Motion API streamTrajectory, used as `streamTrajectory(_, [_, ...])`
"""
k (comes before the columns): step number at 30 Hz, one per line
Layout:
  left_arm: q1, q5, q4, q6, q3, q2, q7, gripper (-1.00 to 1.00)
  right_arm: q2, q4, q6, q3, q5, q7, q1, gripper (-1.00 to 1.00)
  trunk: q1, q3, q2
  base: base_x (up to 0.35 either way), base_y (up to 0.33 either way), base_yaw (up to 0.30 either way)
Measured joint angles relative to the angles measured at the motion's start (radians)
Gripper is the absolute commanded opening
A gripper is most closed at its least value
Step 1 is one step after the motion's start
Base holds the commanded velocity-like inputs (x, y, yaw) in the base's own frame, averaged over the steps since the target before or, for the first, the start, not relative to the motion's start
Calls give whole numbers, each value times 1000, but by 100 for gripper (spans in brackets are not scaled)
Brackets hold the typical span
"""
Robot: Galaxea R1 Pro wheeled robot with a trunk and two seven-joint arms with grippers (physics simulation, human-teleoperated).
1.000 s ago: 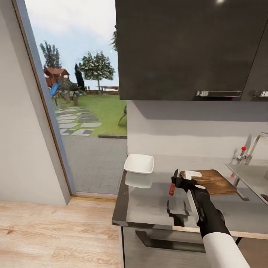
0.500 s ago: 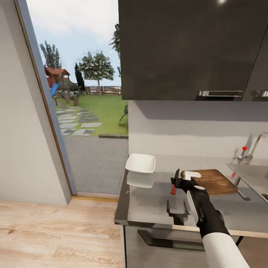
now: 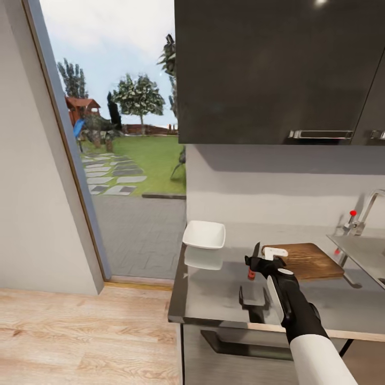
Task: In the kitchen, take the Vidalia onion out of the sink, dice it on the chopping board with the paring knife, put the diced onion into the bowl on the countertop, then place both the paring knife and the chopping board into the sink.
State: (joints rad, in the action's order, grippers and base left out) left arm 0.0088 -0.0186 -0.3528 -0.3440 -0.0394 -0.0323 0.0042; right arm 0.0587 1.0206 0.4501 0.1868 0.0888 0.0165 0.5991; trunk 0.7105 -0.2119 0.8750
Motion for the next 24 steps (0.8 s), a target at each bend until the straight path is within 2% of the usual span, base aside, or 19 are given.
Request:
streamTrajectory(11, [0, 0, 0, 0, 0, 0, 0, 100, 1, -5, 0, 0, -1, 0, 0, 100, 0, 0, 0, 0, 5, 0])
streamTrajectory(24, [0, 0, 0, 0, 0, 0, 0, 100, 2, -92, -31, 2, 0, -3, 0, 100, 0, 0, 0, 0, 0, 0])
